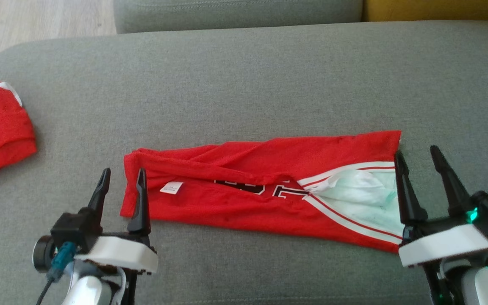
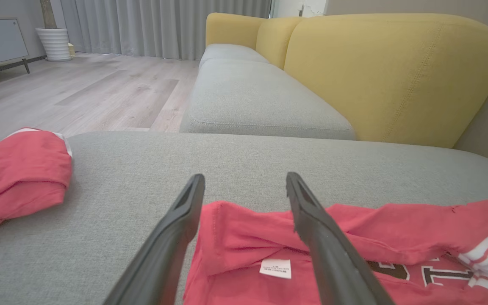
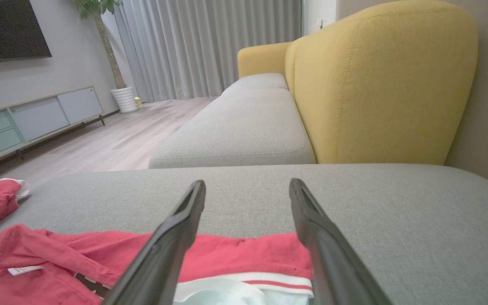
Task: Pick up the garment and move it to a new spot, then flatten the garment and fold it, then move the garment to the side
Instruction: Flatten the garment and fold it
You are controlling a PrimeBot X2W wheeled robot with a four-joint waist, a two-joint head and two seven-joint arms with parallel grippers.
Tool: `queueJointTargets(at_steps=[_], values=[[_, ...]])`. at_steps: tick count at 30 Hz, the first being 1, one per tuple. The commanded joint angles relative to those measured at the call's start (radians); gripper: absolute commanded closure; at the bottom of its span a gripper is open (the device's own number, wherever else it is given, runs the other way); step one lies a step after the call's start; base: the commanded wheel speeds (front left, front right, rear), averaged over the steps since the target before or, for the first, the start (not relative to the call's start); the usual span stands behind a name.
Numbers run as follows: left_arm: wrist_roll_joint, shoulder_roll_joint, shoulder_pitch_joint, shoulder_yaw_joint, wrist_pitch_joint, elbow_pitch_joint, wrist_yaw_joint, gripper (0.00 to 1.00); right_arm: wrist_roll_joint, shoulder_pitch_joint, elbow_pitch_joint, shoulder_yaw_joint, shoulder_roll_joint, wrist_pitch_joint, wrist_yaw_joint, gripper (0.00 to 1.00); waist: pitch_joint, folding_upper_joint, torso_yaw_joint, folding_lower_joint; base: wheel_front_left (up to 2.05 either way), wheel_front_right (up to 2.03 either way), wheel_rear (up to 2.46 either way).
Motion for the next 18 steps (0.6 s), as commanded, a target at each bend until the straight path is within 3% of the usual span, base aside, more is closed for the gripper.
queueJointTargets(at_steps=[1, 18], values=[[0.01, 0.022, -0.026, 0.03, -0.011, -0.036, 0.008, 0.0, -0.007, -0.002, -0.039, 0.015, 0.0, 0.006, -0.001, 0.0, -0.004, -0.0001, -0.001, 0.0001, 0.0, 0.0, 0.0], [-0.004, 0.026, -0.028, 0.022, -0.003, -0.018, 0.015, 0.0, 0.003, 0.008, -0.031, -0.004, 0.016, 0.026, -0.001, 0.0, -0.007, -0.0001, -0.003, 0.0001, 0.0, 0.0, 0.0]])
